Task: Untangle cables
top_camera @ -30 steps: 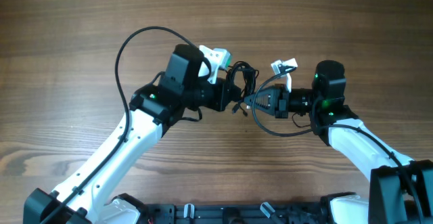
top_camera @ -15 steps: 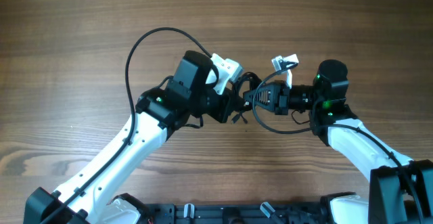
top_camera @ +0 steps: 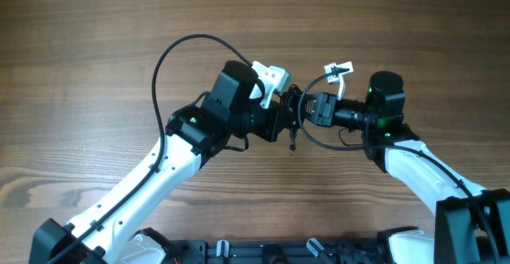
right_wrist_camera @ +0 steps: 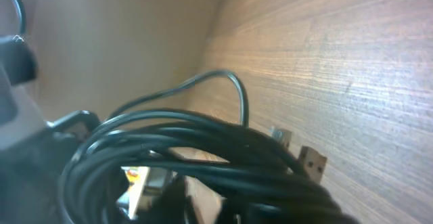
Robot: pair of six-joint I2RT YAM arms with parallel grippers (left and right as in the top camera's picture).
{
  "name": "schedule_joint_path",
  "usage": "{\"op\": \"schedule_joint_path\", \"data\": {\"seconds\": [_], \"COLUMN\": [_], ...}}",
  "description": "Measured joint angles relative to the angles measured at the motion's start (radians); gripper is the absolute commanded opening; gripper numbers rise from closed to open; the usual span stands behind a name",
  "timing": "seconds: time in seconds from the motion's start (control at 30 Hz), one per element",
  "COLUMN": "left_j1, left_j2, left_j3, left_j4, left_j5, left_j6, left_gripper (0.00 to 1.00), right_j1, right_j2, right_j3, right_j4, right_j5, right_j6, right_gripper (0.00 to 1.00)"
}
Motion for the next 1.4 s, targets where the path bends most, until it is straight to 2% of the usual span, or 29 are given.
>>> {"op": "schedule_joint_path", "data": {"seconds": [0.17,0.37,0.43,0.57,0.73,0.77,0.83,0.9,1.07,1.13,1.3,1.37,1.4], "left_j1": [0.0,0.017,0.035,0.096,0.131,0.13,0.129,0.108,0.057,0.046,0.013,0.003,-0.003], "left_j2": [0.002,0.002,0.003,0.001,0.001,0.001,0.001,0.001,0.001,0.001,0.001,0.001,0.001], "left_j3": [-0.003,-0.005,-0.005,-0.004,-0.004,-0.004,-0.004,-0.004,-0.004,-0.004,-0.004,-0.004,-0.004], "left_j4": [0.006,0.008,0.012,0.028,0.03,0.03,0.03,0.031,0.031,0.031,0.029,0.029,0.029], "left_j5": [-0.015,-0.053,-0.052,-0.049,-0.05,-0.049,-0.049,-0.049,-0.049,-0.05,-0.065,-0.08,-0.09], "left_j6": [-0.054,-0.154,-0.189,-0.288,-0.466,-0.494,-0.535,-0.594,-0.619,-0.622,-0.629,-0.632,-0.632], "left_gripper": [0.04,0.04,0.04,0.04,0.04,0.04,0.04,0.04,0.04,0.04,0.04,0.04,0.17], "right_j1": [0.001,-0.05,-0.089,-0.185,-0.167,-0.157,-0.12,-0.069,-0.01,-0.008,-0.008,-0.008,-0.008], "right_j2": [-0.007,-0.007,-0.007,-0.004,-0.004,-0.004,-0.004,-0.004,-0.004,-0.004,-0.004,-0.004,-0.004], "right_j3": [0.004,0.006,0.006,0.006,0.006,0.006,0.006,0.006,0.006,0.006,0.006,0.006,0.006], "right_j4": [0.008,0.005,-0.003,-0.021,-0.143,-0.156,-0.169,-0.169,-0.167,-0.167,-0.167,-0.167,-0.168], "right_j5": [-0.018,-0.079,-0.09,-0.065,-0.006,0.005,0.034,0.073,0.122,0.131,0.131,0.128,0.128], "right_j6": [0.005,0.007,0.005,0.009,0.055,0.064,0.096,0.142,0.217,0.237,0.336,0.358,0.362], "right_gripper": [0.69,0.87,0.98,1.0,0.98,0.97,0.86,0.65,0.49,0.39,0.07,0.04,0.04]}}
